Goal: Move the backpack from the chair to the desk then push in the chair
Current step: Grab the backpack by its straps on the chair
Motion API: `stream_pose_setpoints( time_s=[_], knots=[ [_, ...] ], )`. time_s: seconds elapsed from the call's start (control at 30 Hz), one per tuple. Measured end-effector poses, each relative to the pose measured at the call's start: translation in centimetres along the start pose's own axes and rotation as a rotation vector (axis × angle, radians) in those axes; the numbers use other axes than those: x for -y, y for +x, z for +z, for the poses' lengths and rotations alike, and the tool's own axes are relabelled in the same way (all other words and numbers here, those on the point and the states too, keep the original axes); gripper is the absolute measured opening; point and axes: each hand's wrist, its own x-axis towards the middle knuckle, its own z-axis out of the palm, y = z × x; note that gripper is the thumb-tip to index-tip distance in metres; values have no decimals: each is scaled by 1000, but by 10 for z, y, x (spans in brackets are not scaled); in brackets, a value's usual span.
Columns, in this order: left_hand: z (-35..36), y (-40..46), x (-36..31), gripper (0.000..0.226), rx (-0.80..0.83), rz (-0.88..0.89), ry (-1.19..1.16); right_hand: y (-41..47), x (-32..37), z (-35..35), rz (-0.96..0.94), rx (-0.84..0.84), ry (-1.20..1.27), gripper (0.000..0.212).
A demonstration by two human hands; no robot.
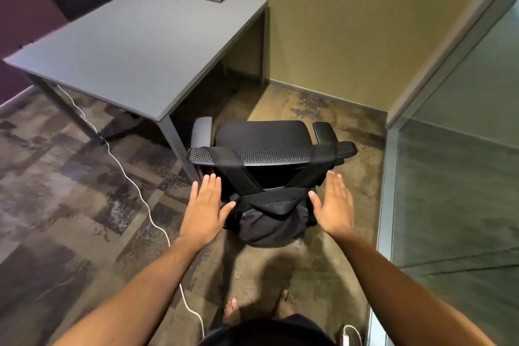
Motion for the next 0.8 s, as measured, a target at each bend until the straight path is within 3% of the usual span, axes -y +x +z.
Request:
stream_pose_setpoints(
  time_s=[0.1, 0.2, 0.27, 0.37, 0.5, 0.63, 0.8],
  knots=[
    [-3, 8, -2, 71, 65, -42, -135, 19, 7, -2, 162, 58, 258, 57],
    [-12, 19, -9, 68, 136, -143, -381, 36, 16, -8, 327, 71, 604, 15],
    [-17, 25, -11, 65, 167, -214, -529, 42, 14, -7, 370, 82, 754, 20],
    [-16, 34, -15, 51, 188, -303, -729, 43, 14, -5, 353, 122, 773, 25],
    [-7, 42, -18, 16, 155, -428, -881, 37, 17, -2, 312, 121, 814, 28],
    [-5, 46, -27, 39, 62, -457, -1003, 31, 18, -5, 295, 115, 839, 24],
    [4, 44, -16, 35, -28, -454, -1095, 22, 33, -13, 260, 70, 830, 33]
  ],
)
